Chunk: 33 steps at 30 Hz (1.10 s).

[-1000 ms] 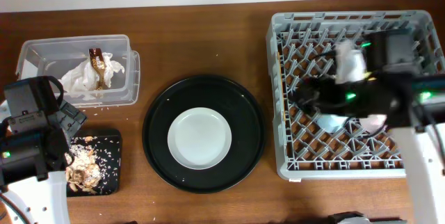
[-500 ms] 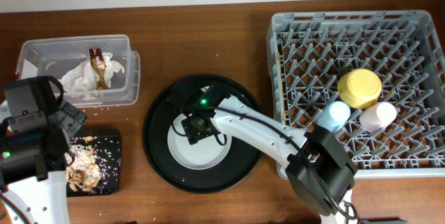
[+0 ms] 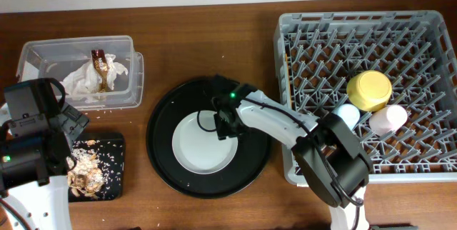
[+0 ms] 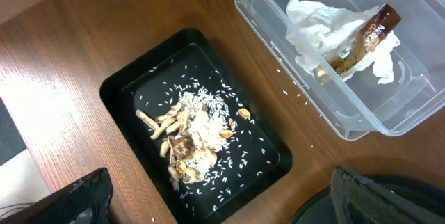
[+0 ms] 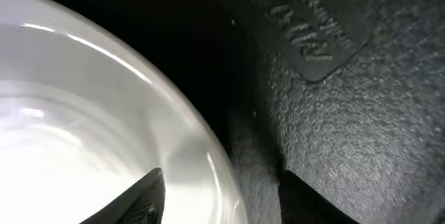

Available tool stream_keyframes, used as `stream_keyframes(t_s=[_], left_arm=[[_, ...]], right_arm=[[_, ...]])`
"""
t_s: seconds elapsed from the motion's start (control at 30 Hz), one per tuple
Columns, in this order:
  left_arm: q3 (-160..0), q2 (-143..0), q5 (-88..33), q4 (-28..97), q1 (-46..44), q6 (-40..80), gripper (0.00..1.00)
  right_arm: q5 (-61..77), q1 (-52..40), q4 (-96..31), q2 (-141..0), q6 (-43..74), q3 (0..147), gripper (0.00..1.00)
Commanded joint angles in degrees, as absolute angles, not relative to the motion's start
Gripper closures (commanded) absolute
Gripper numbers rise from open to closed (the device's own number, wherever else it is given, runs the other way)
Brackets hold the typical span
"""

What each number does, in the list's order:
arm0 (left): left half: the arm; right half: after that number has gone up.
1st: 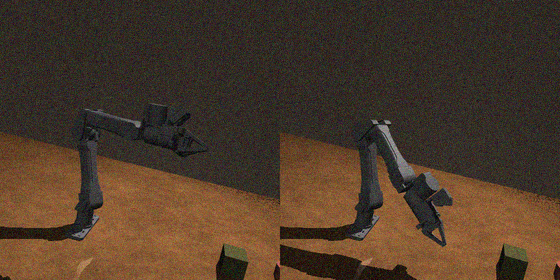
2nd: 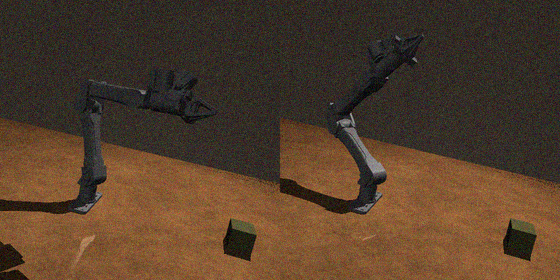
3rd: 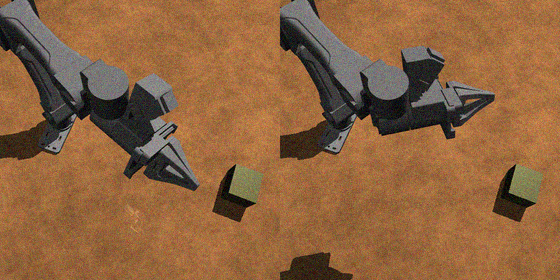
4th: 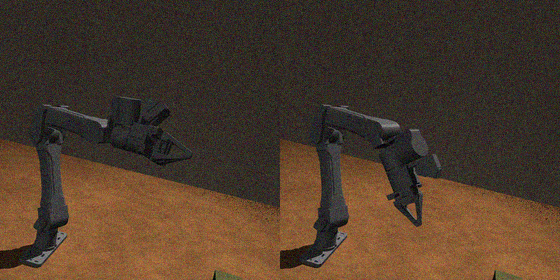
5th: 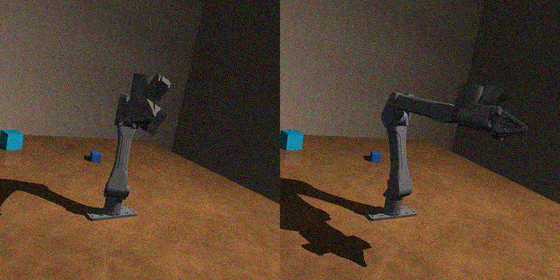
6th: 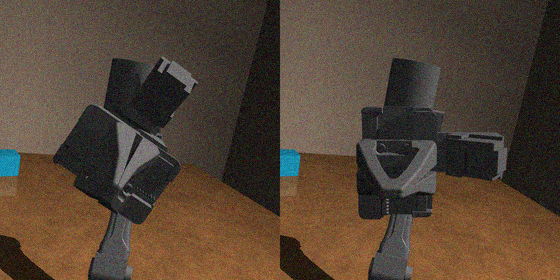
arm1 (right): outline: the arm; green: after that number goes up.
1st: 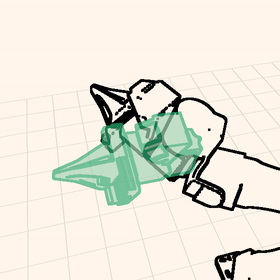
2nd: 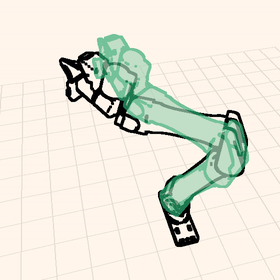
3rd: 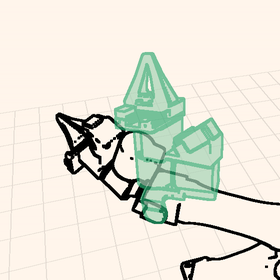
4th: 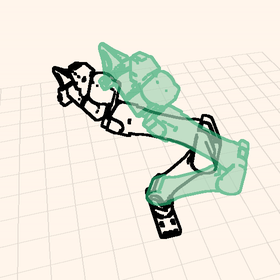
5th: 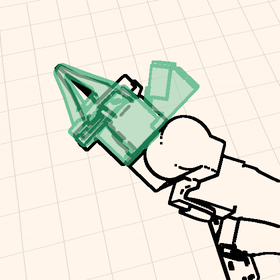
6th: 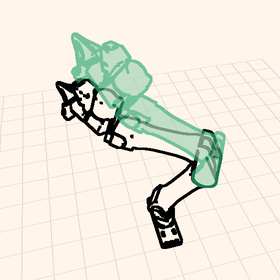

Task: Sort waste into correct bins and load items into the dishwasher rack
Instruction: 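Reach the right gripper to the white plate and grasp its rim, then lift the plate and stand it upright in the rack's left side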

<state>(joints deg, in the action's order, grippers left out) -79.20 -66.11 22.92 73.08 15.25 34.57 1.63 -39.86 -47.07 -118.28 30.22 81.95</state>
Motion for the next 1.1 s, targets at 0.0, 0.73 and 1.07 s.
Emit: stream_keyframes(t_s=[0.0, 0.73, 1.07], left_arm=[[-79.55, -66.06, 23.09, 72.99, 15.59, 35.14, 0.01], [-79.55, -66.06, 23.09, 72.99, 15.59, 35.14, 0.01], [-79.55, -66.06, 23.11, 72.99, 15.59, 35.14, 0.01]], right_arm=[[1.98, -40.21, -46.28, -118.45, 30.98, 79.66, 0.57], [-33.04, -11.55, -59.29, -88.84, 30.98, 86.43, 0.96], [-44.1, -13.23, -55.7, -98.04, 30.96, 86.43, 0.96]])
